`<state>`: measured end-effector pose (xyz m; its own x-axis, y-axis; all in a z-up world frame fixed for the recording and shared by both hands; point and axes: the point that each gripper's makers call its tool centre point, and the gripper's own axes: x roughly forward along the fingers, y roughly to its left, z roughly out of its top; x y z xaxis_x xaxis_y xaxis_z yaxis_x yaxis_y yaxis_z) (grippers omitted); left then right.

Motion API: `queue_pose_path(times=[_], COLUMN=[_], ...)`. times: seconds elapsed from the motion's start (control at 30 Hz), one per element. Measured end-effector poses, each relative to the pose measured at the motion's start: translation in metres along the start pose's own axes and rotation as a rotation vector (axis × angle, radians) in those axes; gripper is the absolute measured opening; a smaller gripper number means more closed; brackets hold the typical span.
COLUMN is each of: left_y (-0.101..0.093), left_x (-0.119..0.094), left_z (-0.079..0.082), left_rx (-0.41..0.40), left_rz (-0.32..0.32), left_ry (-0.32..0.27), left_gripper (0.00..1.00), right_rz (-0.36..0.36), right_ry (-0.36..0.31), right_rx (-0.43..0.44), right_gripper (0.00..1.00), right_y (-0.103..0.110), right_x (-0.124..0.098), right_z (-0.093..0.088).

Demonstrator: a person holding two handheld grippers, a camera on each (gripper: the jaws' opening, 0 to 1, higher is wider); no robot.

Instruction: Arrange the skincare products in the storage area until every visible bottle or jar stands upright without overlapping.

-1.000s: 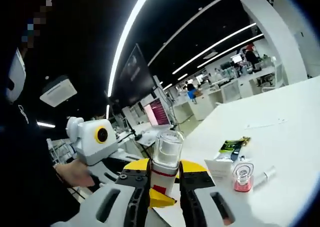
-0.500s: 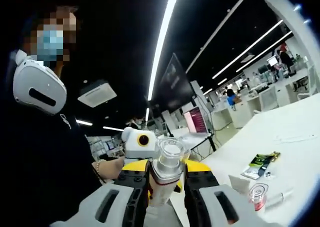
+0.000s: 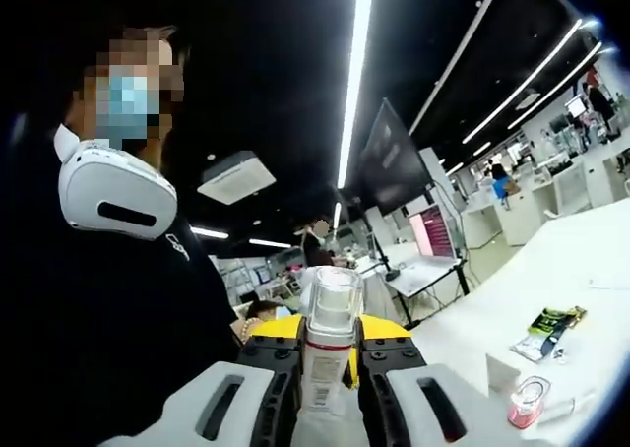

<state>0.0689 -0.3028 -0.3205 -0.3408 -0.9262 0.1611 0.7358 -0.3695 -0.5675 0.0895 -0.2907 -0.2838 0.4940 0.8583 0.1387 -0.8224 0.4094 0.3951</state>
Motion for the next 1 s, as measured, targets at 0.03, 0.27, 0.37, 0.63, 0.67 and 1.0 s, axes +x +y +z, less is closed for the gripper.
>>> queue_pose_path(times=[0.03,0.27,0.37,0.63,0.67,1.0], left_y=[0.001,-0.001,-0.002,0.016,0.019,0.041], left_x=[-0.001,-0.001,0.000,-0.005,-0.006,-0.005], left_z=[0.001,-0.001,-0.002,-0.009,-0.012,-0.040], left_rx=[0.015,0.054,0.062,0.105,0.112,0.099], left_rz=[-0.002,-0.011,-0.016,0.055,0.067,0.183], left_ry=[-0.001,0.026,0.033,0.071,0.086,0.184], left_gripper=[0.22,0.20,0.20,0.21,0.21,0.21], right_rz=[0.009,0.031,0.035,-0.051,-0.059,-0.119], right_ry=[0.006,0.039,0.037,0.053,0.065,0.148], right_rx=[0.001,-0.009,-0.017,-0.092,-0.096,-0.168], right_gripper=[0.22,0.20,0.14,0.10,0.10,0.09], right_y=[0.001,0.006,0.007,-0.008,-0.009,-0.028], right_x=[0.000,0.001,0.001,-0.004,-0.004,-0.008], right_z=[-0.001,-0.006,-0.006,-0.017,-0.021,-0.047])
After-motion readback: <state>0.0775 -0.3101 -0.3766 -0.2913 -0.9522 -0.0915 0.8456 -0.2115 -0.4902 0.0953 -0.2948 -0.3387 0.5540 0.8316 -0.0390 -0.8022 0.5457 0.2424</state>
